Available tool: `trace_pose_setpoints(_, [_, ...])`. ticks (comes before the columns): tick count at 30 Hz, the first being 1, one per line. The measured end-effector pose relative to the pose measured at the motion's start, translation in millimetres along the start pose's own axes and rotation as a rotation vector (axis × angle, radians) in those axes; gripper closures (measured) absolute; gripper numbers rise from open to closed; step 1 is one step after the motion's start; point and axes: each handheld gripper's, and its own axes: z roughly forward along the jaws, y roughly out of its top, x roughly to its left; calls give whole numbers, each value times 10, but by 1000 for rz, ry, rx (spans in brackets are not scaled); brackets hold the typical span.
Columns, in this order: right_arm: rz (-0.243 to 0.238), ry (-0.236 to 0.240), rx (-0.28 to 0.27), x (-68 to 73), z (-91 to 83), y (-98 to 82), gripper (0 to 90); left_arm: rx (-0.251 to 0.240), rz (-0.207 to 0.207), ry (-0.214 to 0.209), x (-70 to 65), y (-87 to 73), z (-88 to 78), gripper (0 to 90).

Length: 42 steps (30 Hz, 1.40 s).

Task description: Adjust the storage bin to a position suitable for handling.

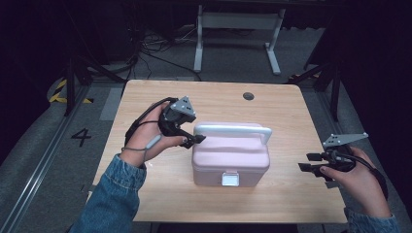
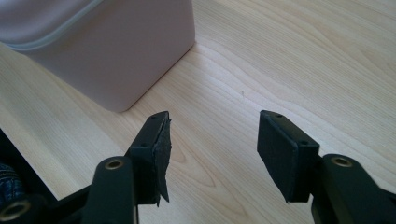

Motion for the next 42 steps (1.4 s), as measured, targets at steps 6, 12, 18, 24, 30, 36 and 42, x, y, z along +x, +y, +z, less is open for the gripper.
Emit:
trace_pose_setpoints(6, [22,19,-14,-5,-6,-9,454,3,20,-11,-10,123,125,295])
trace_pose_setpoints(12, [38,22,-24,-14,-39,-8,456,0,42,-17,-34,190,233,296])
trace_pose_setpoints(18, [26,21,-28,-24,-25,-5,457,23,100,-25,-55,266,346,327])
trace_pose_setpoints(24, [20,9,-31,-27,-27,-7,460,42,80,-85,-78,296,439,500])
trace_pose_setpoints(30, [15,13,-30,-22,-19,-4,462,82,89,-64,-96,328,460,625])
trace_pose_setpoints(36, [16,17,-26,-15,-16,1,460,95,111,-71,-92,353,460,704])
trace_pose_setpoints(42, [4,19,-27,2,-1,4,460,107,110,-73,-84,385,432,703])
